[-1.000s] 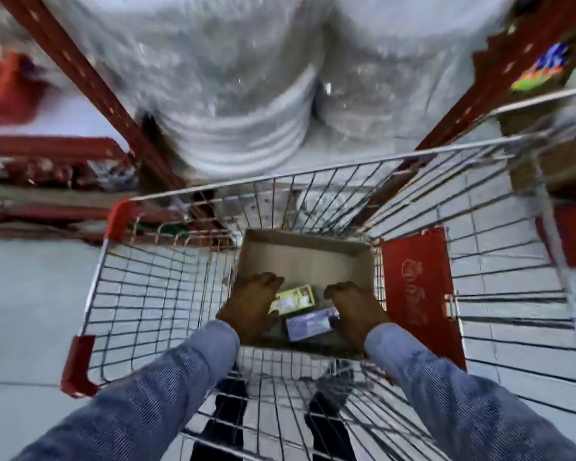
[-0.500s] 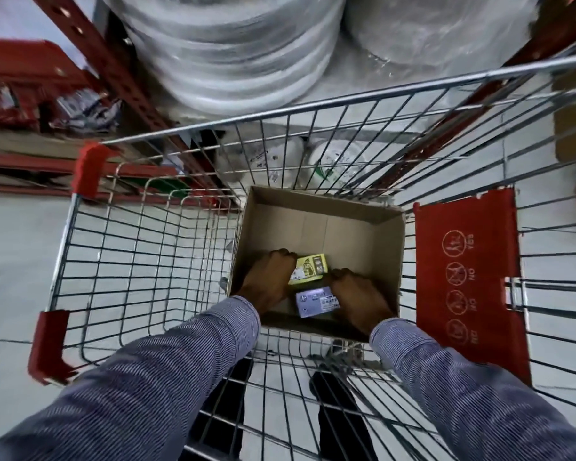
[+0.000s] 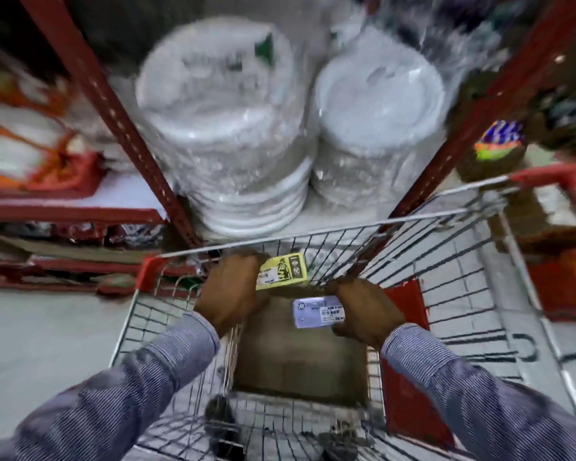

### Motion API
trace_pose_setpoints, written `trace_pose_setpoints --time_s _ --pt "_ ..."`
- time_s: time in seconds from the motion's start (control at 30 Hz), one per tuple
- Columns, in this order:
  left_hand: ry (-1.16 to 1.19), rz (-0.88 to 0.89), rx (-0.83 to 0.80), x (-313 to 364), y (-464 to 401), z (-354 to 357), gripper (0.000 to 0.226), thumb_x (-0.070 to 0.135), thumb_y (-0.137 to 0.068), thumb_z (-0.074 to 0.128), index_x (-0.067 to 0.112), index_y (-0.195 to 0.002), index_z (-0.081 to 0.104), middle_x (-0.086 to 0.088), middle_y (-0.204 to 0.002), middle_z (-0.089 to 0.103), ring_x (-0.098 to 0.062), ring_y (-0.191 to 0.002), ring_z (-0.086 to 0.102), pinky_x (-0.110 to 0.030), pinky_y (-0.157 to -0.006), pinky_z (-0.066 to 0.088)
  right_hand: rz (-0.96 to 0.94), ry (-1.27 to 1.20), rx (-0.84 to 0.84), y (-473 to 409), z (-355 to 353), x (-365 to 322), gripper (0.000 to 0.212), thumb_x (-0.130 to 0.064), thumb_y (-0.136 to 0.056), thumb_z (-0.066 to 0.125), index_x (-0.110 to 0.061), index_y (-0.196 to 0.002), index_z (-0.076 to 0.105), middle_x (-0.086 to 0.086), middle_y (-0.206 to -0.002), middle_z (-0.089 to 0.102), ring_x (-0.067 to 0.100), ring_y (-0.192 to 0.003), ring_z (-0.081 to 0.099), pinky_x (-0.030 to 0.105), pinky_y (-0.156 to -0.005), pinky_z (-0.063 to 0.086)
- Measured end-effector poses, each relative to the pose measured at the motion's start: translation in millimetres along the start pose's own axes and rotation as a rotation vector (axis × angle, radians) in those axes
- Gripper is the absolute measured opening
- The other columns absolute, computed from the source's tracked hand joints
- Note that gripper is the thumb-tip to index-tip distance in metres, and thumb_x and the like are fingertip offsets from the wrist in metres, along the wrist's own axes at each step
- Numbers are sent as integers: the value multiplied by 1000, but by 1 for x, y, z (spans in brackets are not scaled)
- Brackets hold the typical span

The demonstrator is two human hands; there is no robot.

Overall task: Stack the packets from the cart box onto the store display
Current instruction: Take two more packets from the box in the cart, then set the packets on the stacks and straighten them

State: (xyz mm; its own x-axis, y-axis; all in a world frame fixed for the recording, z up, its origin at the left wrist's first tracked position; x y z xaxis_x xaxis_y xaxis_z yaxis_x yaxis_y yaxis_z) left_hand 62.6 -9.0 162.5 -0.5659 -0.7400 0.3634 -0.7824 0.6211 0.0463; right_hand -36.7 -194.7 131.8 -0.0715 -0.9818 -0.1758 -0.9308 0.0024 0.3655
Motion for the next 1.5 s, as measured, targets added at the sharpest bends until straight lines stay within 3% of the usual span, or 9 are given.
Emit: trace_pose_setpoints --time_s 0.13,0.27,0.43,0.57,0.67,1.1,1.17,1.3,1.5 --pt "-55 30 127 19 4 -94 63 31 -63 80 17 -122 63 -8 -110 71 -33 -97 66 -40 -76 57 -20 -11 188 22 -94 -15 42 -35 -65 80 -22 -100 59 5 -100 69 28 -92 65 31 -67 46" --pt "-106 43 307 48 17 -206 66 30 -58 78 22 -123 64 -1 -107 72 -26 -93 67 -34 -73 55 -45 10 384 61 -200 -33 40 -30 -58 78 -25 -93 58 0 -92 70 25 -82 66 27 -56 40" --pt "-153 101 513 81 31 -323 64 28 -55 81 21 -118 68 0 -105 74 -23 -88 69 -34 -72 57 -74 99 568 105 -308 -54 45 -37 -59 78 -28 -99 61 -4 -97 70 19 -88 62 31 -67 49" --pt "-187 152 649 104 42 -393 68 34 -58 82 23 -123 65 2 -111 72 -21 -94 67 -35 -77 56 -84 146 750 139 -382 -68 48 -40 -55 78 -28 -100 63 -5 -95 71 18 -83 63 31 -63 50" --pt "-201 181 723 119 41 -433 69 34 -58 83 23 -123 65 1 -114 73 -22 -97 67 -36 -80 56 -88 159 850 156 -427 -74 47 -41 -55 79 -29 -97 63 -7 -92 69 19 -82 62 28 -59 41" --pt "-216 316 816 137 -43 -513 54 21 -64 86 19 -115 68 0 -107 74 -17 -92 68 -33 -80 58 55 189 1156 140 -551 -47 47 -36 -67 84 -25 -106 59 -2 -106 68 21 -95 62 35 -78 55" --pt "-232 335 793 138 -58 -518 50 26 -68 86 20 -115 68 0 -110 74 -17 -95 68 -35 -81 58 79 191 1156 131 -560 -43 46 -33 -67 84 -24 -103 58 -1 -103 69 21 -92 61 35 -76 55" --pt "-284 337 770 135 -86 -516 51 17 -75 79 21 -124 63 0 -121 69 -17 -108 64 -35 -90 55 107 225 1145 110 -569 -35 49 -29 -68 84 -23 -108 57 -1 -105 67 20 -93 60 34 -78 54" --pt "-291 347 746 127 -112 -511 54 17 -72 82 25 -122 64 3 -120 70 -17 -107 64 -35 -88 55 111 198 1127 88 -571 -24 45 -25 -69 83 -25 -107 60 -1 -107 66 20 -93 60 31 -75 49"
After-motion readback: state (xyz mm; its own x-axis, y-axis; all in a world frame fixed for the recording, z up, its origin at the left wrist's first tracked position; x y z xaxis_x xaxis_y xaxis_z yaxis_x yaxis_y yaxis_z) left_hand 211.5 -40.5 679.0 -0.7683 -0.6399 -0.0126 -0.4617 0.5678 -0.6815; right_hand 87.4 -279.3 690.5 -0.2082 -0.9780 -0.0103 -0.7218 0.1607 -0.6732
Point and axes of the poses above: each hand's wrist, its own y-axis away from the middle knuckle, its own z-axis out of the palm, x = y × z, the point moved 4 cm from there along -y, towards the middle knuckle
